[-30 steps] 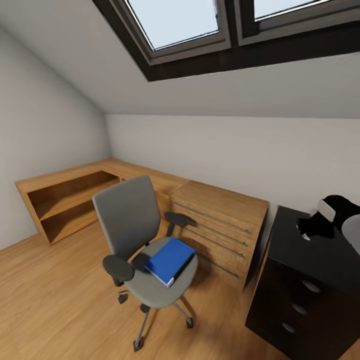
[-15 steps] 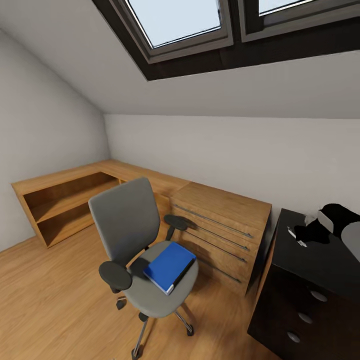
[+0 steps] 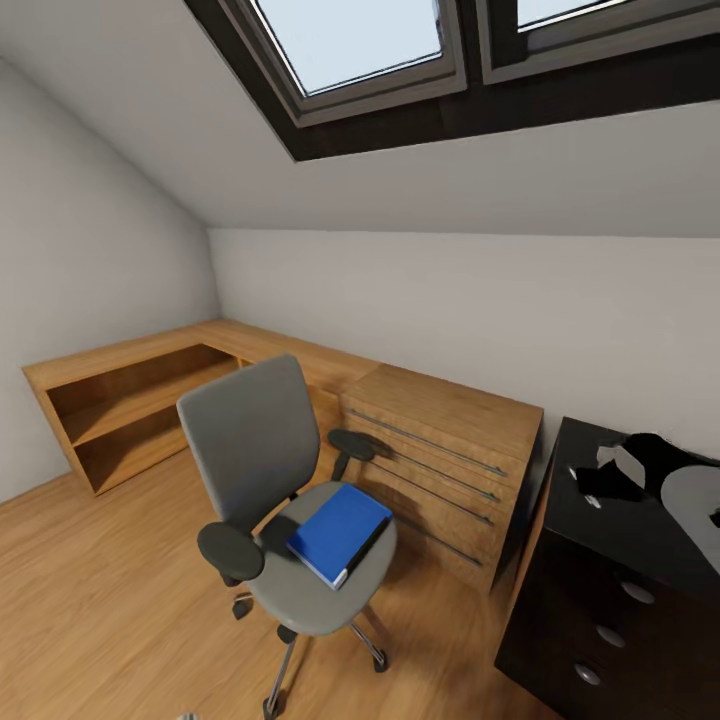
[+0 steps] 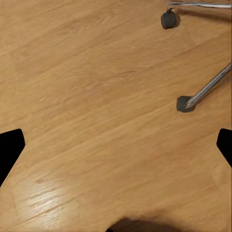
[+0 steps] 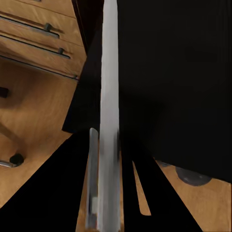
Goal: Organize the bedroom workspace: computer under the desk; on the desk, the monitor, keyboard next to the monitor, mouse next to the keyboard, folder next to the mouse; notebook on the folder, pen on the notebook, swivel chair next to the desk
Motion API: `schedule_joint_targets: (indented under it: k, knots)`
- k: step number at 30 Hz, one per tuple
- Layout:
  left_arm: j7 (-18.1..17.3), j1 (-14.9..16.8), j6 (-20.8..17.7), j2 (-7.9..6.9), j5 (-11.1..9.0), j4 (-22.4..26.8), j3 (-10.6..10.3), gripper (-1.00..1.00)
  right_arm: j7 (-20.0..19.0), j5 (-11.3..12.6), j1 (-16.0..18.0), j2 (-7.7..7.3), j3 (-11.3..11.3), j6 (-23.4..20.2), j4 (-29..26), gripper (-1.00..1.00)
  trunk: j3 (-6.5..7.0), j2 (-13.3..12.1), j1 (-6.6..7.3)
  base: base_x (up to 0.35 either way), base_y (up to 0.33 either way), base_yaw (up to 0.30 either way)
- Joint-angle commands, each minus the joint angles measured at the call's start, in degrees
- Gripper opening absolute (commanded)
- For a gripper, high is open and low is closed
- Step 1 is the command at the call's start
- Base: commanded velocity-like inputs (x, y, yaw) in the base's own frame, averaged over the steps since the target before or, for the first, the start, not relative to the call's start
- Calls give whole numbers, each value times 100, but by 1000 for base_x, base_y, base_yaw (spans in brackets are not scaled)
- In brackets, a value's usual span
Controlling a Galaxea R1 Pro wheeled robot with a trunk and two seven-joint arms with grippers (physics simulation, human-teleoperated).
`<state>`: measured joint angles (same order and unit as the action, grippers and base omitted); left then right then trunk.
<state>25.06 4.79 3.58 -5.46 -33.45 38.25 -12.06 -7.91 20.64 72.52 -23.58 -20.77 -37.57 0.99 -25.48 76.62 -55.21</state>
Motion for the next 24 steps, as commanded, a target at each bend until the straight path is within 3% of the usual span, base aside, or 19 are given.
schedule_joint_targets:
  k: [1, 4, 12, 24]
  knots:
    - [43, 4, 37, -12, -60, 1, -29, 100, 70, 23, -12, 35, -49, 52, 11, -100, -6, 4, 0, 0, 0, 0]
    - [43, 4, 37, -17, -62, -15, 26, 100, 862, 32, -148, 233, -43, 488, 21, -100, -6, 4, 0, 0, 0, 0]
    - [40, 4, 249, -4, -58, -344, 50, 100, 1737, 36, -425, 631, -36, 1181, 24, -100, -42, 84, -44, 0, 0, 0]
    - [43, 4, 335, -7, -65, -379, 51, 100, 1914, 45, -481, 697, -33, 1388, 24, -100, -258, 566, -307, 0, 0, 0]
